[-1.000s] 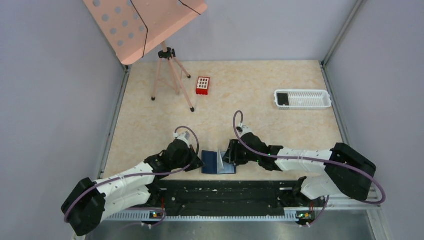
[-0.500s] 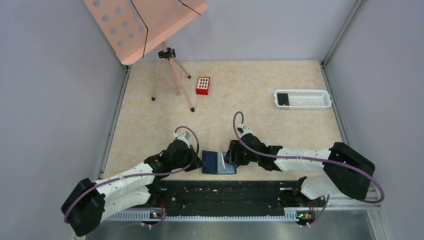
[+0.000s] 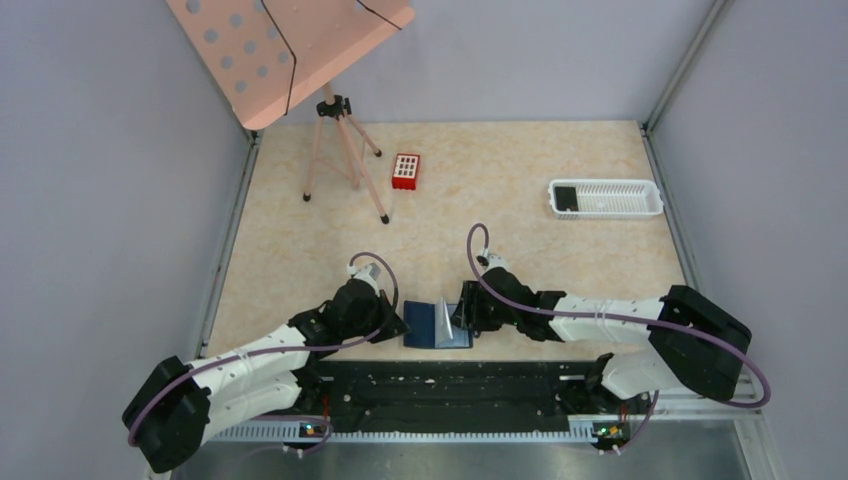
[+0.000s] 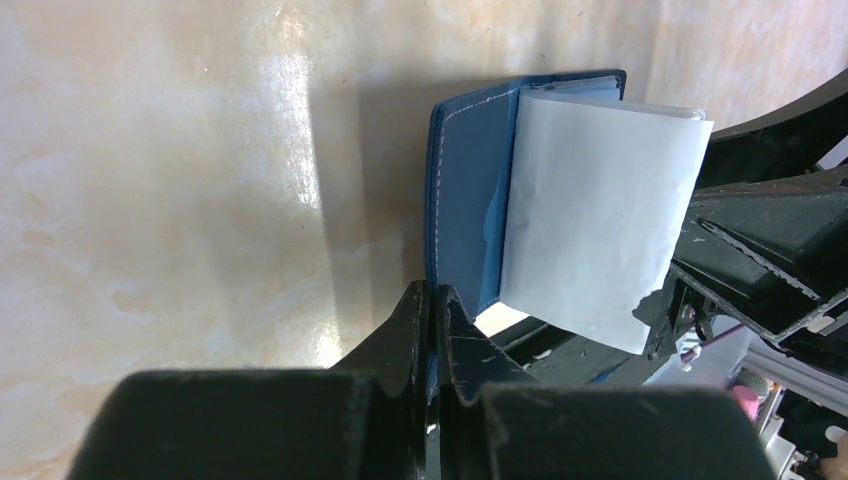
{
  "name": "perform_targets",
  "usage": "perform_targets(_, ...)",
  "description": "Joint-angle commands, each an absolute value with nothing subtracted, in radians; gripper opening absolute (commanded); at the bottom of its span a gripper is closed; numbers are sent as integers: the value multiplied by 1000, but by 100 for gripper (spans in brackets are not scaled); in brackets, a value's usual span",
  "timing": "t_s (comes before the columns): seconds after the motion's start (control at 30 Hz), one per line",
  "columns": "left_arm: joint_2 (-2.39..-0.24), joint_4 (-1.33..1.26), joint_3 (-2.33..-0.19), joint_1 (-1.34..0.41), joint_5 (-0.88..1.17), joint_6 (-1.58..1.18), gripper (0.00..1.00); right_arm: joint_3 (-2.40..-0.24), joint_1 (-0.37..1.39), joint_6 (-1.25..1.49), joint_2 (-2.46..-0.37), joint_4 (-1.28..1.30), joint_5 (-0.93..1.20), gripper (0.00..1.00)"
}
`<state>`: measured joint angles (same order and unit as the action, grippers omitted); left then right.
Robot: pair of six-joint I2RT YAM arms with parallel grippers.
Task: Take the credit cards out of the card holder
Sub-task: Open the card holder at the center of the board.
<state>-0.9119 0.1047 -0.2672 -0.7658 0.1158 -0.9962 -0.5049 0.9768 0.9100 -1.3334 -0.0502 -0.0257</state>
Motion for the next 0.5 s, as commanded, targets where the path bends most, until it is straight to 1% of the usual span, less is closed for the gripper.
perform_targets(0.0, -902, 100, -268, -769, 114, -989, 0, -526, 971, 902, -1331, -74, -15, 48)
perform_targets(0.13, -899, 97, -268, -769, 115, -991, 0, -513, 972, 911, -1332, -131, 16, 46)
perform_targets(0.47, -900, 88, -260, -769, 121, -997, 0, -505, 971, 927, -1351, -189, 61, 45)
